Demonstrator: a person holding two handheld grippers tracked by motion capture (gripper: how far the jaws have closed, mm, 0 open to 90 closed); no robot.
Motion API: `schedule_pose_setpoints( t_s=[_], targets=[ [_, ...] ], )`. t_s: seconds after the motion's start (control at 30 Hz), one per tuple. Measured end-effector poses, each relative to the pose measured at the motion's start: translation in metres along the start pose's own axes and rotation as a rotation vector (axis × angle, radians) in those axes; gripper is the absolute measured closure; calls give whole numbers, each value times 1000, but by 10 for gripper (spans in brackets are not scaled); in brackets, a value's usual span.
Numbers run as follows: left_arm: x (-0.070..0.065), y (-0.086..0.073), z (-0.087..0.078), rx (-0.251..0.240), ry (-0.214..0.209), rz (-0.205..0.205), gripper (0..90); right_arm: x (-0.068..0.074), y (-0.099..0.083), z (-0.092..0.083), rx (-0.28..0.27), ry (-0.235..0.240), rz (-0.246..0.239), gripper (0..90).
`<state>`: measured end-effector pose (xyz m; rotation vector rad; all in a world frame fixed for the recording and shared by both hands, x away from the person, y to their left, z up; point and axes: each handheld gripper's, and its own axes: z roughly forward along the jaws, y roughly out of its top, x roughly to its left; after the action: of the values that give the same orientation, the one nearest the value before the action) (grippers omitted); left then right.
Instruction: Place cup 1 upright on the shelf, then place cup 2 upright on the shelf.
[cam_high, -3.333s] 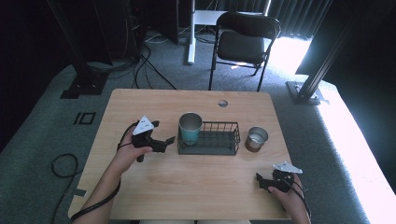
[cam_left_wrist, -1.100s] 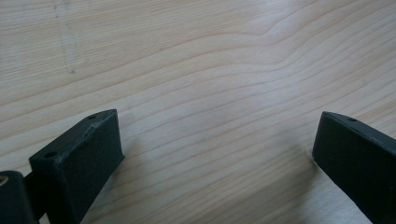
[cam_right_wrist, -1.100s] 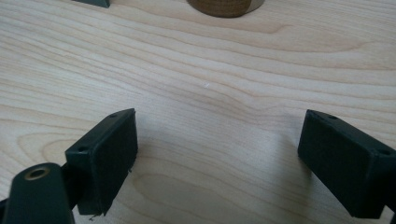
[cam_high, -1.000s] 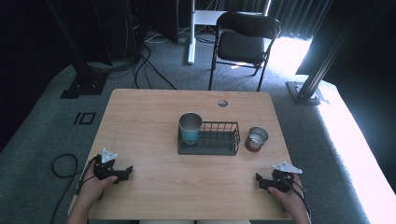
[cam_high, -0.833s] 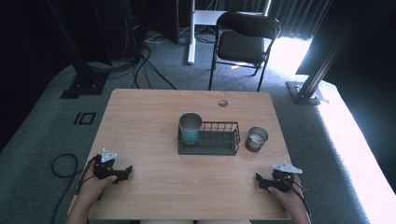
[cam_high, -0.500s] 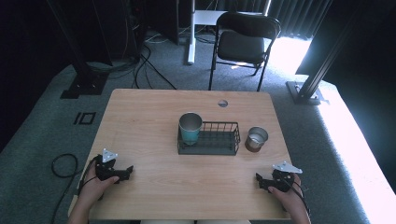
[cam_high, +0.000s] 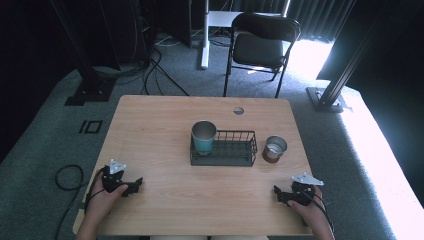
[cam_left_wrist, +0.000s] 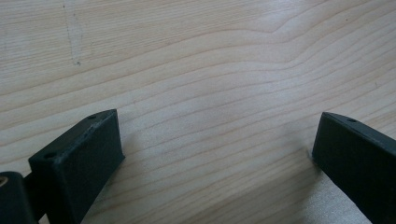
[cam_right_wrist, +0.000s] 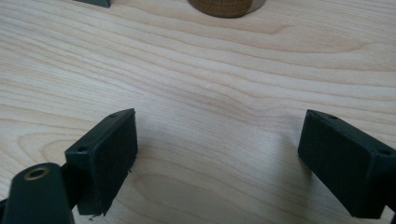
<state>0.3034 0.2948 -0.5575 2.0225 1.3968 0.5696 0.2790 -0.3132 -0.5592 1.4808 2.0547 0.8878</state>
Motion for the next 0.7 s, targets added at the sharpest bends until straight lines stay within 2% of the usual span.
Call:
schedule_pose_setpoints(
  t_s=[0.23,0.43,0.63,0.7],
  targets=[
    [0,0,0,1,0,1,22,0,0,0,-2,-2,1,119],
    [0,0,0,1,0,1,22,-2,2,1,-15,4,42,131],
    [0,0,0,1,0,1,22,-2,4,3,-25,2,28,132],
    [0,0,0,1,0,1,22,-2,5,3,-35,0,45,134]
  ],
)
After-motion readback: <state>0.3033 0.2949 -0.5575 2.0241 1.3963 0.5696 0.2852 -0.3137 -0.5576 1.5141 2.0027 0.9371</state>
